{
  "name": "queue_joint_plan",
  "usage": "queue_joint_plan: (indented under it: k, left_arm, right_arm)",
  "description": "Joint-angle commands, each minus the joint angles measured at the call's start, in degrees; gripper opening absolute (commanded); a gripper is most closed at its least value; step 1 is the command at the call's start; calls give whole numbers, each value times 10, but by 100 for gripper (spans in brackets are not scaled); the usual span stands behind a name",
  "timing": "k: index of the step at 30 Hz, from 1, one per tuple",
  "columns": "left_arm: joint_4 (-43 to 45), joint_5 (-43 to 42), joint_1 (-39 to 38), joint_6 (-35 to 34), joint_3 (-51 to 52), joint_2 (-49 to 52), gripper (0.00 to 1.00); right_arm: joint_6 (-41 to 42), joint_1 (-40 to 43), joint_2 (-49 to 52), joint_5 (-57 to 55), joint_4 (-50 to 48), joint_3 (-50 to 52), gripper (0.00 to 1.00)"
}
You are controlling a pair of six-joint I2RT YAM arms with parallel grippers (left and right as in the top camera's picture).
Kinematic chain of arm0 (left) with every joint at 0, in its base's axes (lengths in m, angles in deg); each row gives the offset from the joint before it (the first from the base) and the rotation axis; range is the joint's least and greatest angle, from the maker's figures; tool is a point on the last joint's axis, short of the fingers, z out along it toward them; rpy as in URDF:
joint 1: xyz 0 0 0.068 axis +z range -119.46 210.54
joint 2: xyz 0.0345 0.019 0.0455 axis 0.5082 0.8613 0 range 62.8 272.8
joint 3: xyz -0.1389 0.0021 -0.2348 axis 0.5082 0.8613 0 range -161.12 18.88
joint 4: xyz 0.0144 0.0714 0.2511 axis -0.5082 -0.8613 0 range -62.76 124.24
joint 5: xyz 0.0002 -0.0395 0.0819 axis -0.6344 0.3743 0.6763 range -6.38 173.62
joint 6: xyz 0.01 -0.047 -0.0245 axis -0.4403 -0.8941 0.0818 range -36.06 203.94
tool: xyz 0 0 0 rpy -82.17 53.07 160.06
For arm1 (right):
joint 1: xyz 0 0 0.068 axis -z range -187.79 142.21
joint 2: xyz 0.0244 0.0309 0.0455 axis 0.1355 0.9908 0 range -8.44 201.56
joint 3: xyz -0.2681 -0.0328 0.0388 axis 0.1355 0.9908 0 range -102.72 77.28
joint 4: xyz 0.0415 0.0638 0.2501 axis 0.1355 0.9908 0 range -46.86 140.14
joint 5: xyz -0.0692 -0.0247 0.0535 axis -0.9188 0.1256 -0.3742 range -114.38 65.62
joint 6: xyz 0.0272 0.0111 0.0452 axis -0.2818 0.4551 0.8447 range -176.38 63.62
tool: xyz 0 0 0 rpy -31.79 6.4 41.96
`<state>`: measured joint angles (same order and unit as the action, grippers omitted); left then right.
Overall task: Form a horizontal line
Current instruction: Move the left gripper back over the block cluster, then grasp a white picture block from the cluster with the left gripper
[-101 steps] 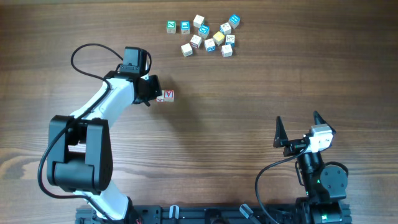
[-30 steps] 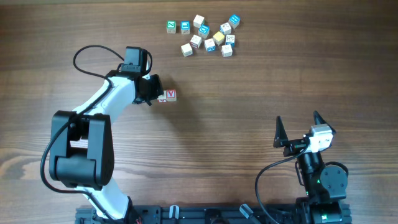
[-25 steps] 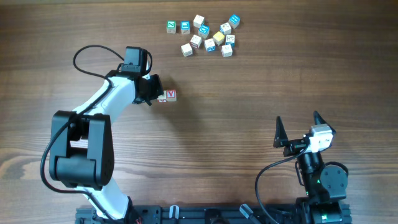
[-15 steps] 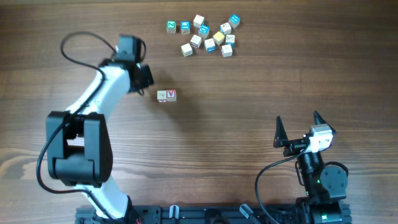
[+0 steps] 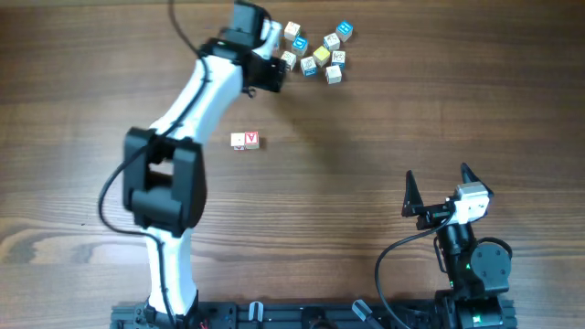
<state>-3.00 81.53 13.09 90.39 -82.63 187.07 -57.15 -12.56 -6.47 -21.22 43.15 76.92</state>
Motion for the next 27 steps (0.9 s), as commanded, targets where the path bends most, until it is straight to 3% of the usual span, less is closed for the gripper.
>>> queue_joint_plan:
  k: [1,6,12,13,15,20,24,27]
  left_arm:
    - [47,-11,-22,82,-2,38,75]
    - [127,3,-14,99,-2,78,75]
    - [158,0,-3,98,-1,104,76]
    - [159,0,-3,98,-1,110,74]
    - [160,0,-4,98,-1,111,57]
    - [157,0,-6,85,-1,111,38]
    - [142,0,-8,64,-1,111,26]
    - [114,0,-9,58,-1,111,24]
  right_arm:
    - [-7,3,-3,3,-1,1,100]
    - [-6,3,-3,3,-1,1,100]
    - [-6,3,-3,3,-1,1,100]
    - [-6,3,-3,3,-1,1,100]
    - [-6,3,-3,3,-1,1,100]
    - [-7,3,-3,3,-1,1,100]
    - [-6,3,-3,3,-1,1,100]
    - [-7,3,-3,3,-1,1,100]
